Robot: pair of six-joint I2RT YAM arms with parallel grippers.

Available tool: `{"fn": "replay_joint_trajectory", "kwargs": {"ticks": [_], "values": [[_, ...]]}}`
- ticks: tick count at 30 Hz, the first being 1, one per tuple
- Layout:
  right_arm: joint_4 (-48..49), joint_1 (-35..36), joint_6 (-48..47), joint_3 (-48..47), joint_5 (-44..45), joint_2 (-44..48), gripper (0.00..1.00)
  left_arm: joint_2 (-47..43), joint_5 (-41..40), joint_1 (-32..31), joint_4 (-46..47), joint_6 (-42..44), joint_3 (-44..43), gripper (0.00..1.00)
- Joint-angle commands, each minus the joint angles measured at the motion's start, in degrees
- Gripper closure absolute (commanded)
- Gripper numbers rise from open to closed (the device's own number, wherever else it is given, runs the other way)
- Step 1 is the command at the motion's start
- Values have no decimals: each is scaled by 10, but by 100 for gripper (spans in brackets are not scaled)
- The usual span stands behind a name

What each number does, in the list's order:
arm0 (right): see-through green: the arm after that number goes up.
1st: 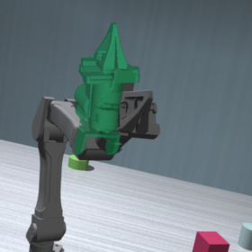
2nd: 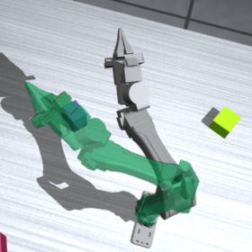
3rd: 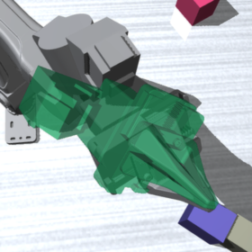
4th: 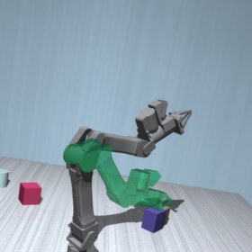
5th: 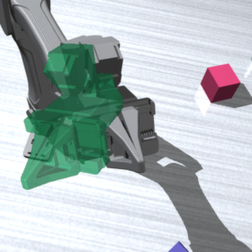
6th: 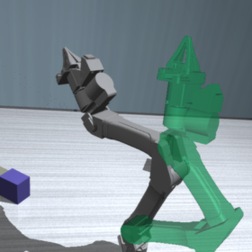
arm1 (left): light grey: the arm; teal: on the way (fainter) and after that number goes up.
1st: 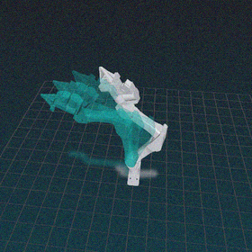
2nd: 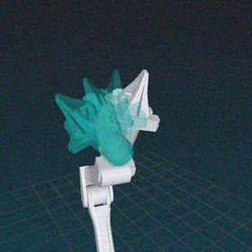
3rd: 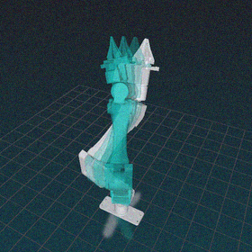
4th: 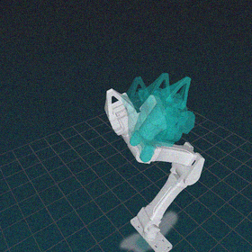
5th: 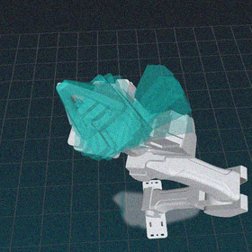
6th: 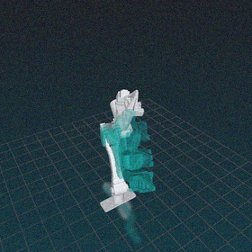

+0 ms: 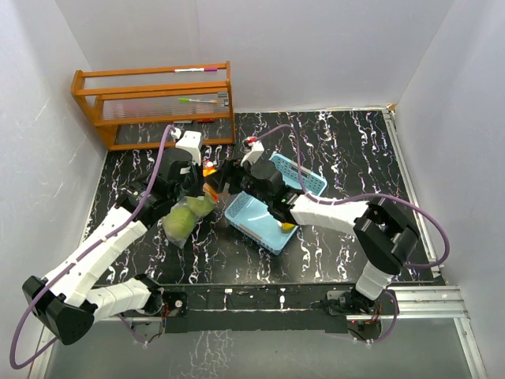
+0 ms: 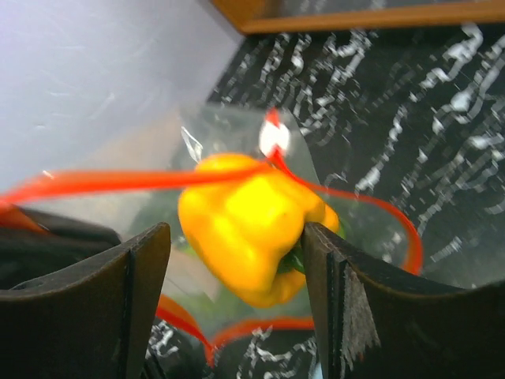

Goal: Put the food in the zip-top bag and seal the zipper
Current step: Place the fake vegetable in the zipper food storage bag.

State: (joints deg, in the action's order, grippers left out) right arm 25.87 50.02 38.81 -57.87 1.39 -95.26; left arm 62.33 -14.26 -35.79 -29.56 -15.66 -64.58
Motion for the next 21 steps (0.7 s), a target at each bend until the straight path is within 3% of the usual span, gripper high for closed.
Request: {"fn": "replay_joint_trajectory", "kwargs": {"ticks": [1, 7, 16, 21], "values": [[61, 0, 7, -65, -37, -20, 32, -25, 22, 0, 31, -10, 5, 100], [96, -1, 35, -63, -91, -44, 34, -24, 29, 0, 37, -14, 24, 100], [162, -10, 71, 38, -162, 12, 34, -42, -26, 1, 63, -3, 66, 100], [136, -16, 52, 84, -128, 70, 33, -59, -42, 1, 58, 1, 53, 100]]}}
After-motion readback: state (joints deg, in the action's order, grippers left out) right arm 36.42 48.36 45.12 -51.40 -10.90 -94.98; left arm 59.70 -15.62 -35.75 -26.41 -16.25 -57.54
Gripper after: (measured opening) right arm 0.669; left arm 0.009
